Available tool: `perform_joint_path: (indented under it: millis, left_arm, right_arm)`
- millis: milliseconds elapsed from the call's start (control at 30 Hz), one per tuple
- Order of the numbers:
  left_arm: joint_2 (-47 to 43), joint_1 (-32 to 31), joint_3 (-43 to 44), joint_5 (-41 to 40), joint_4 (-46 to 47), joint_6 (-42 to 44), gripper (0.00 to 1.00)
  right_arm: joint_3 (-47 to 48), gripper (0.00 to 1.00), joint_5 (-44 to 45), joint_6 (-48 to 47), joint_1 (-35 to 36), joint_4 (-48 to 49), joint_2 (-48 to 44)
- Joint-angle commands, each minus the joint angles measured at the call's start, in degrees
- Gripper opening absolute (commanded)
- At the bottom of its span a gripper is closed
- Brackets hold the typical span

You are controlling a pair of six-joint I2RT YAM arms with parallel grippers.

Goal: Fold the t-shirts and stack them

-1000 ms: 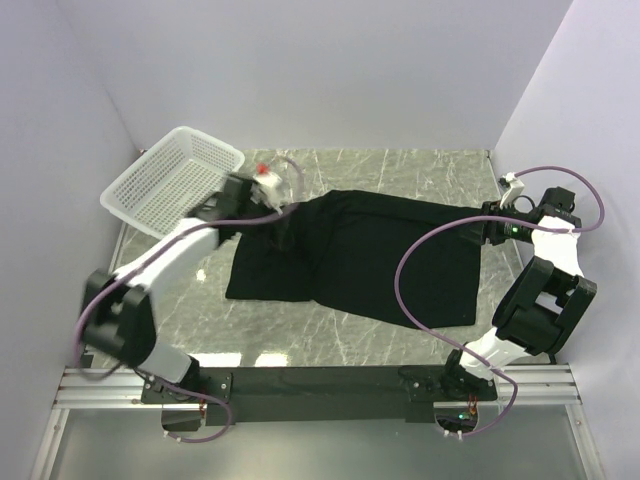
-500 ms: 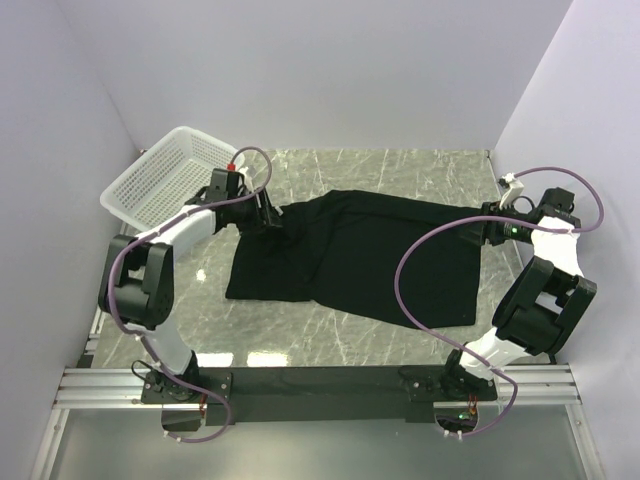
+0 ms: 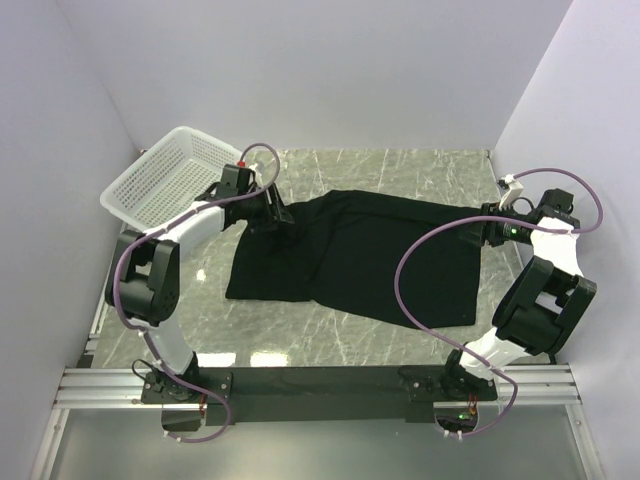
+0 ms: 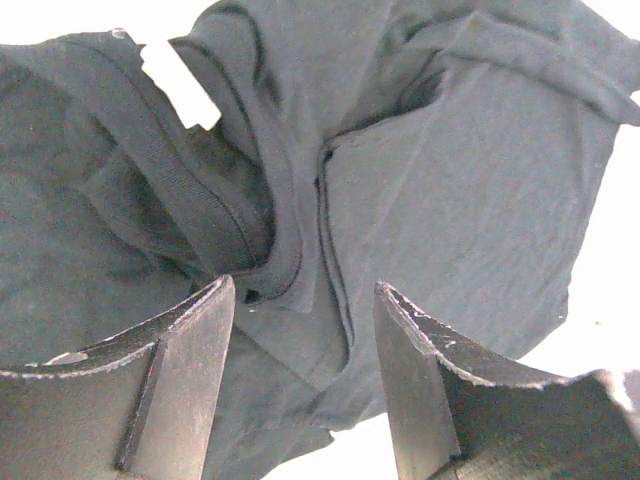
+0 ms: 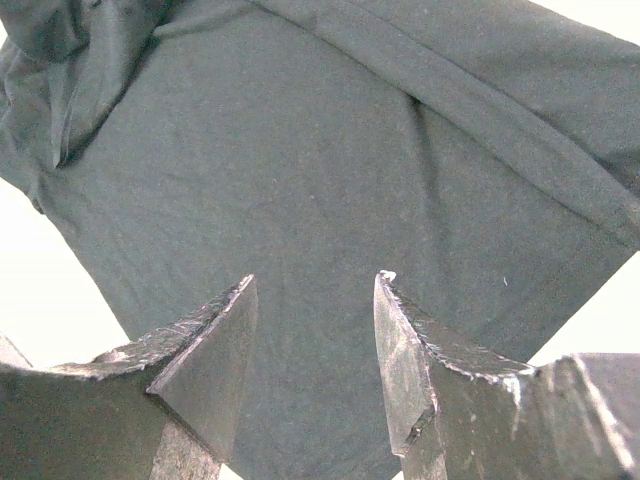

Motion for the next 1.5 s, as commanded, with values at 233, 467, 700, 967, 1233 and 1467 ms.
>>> perform_joint_path:
  millis: [233, 467, 700, 967, 1233, 1467]
  left_arm:
    - [-0.80, -1.61, 3.56, -6.38, -6.79, -0.30, 0.63]
    - [2.45, -3.46, 3.12, -5.85, -2.31, -3.64, 0.60]
    - [4.91, -3.37, 6.54, -8.75, 0.42, -6.10, 0.36]
    - [8.59, -0.57, 14.00, -13.32, 2.70, -5.84, 0.01]
    - [18.17, 1.55, 25.08, -14.63, 7.80, -1.54, 0.01]
    - [25.30, 2.60, 33.43, -19.46, 8.77, -0.22, 0.01]
  right_arm:
    - [0.12, 0.57, -0.86, 0.67, 0.30, 1.50, -0.96]
    - [0.47, 0.57, -1.04, 0.50, 0.30, 1.16, -1.05]
    - [0.21, 0.57, -0.86, -0.55, 0.04, 0.45, -1.84]
    - [-0.14, 0.57, -1.21, -0.20, 0.04, 1.06, -1.67]
    - [-0.58, 0.57, 0.10, 1.55, -0.05, 3.35, -1.75]
    - [-0.58, 0.57, 4.32, 3.65, -0.49, 7.55, -1.05]
